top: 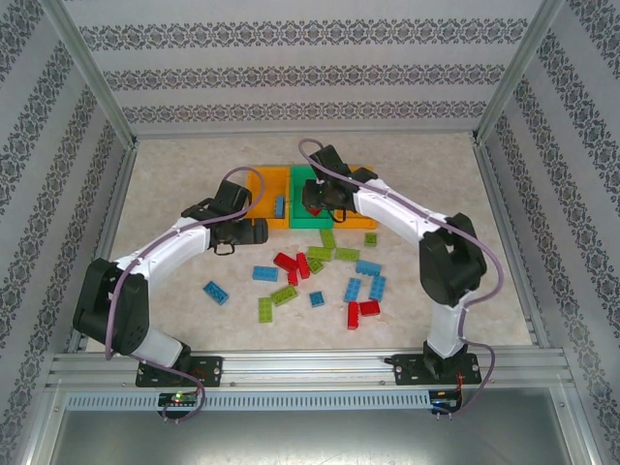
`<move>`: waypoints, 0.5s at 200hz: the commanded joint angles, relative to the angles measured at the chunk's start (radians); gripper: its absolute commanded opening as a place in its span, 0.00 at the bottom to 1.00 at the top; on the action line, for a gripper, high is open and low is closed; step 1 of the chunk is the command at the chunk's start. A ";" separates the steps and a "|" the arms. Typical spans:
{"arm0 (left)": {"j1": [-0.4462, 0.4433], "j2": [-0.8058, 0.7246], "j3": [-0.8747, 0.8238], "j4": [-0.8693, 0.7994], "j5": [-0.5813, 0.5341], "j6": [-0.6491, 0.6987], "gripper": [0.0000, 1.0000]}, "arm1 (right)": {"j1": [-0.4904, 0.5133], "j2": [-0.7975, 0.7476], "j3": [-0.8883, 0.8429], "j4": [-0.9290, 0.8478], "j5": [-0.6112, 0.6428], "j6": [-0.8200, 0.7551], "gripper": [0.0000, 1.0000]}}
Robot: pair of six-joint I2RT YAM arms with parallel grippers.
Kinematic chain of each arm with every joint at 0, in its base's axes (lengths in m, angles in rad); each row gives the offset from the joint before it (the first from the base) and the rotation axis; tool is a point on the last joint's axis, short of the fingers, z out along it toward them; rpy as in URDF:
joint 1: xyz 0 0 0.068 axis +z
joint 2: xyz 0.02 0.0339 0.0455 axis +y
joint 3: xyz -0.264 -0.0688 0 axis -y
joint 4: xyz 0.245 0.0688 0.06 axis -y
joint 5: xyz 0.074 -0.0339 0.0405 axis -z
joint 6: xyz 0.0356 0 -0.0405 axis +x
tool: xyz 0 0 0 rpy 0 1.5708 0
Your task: Sort the legos into containers by color
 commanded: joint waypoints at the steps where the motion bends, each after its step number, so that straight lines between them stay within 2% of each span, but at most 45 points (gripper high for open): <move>1: -0.008 -0.036 -0.019 -0.137 -0.048 -0.111 0.95 | -0.027 0.087 0.081 -0.025 -0.021 -0.014 0.29; 24: -0.006 -0.039 -0.024 -0.243 -0.068 -0.215 0.96 | -0.035 0.145 0.141 -0.032 -0.014 -0.022 0.33; 50: -0.006 -0.100 -0.093 -0.250 -0.034 -0.306 0.96 | -0.043 0.193 0.182 -0.049 -0.019 -0.033 0.36; 69: -0.007 -0.155 -0.142 -0.268 -0.032 -0.372 0.96 | -0.051 0.205 0.181 -0.042 -0.028 -0.029 0.50; 100: -0.006 -0.233 -0.219 -0.299 -0.030 -0.459 0.96 | -0.052 0.199 0.175 0.001 -0.083 -0.029 0.57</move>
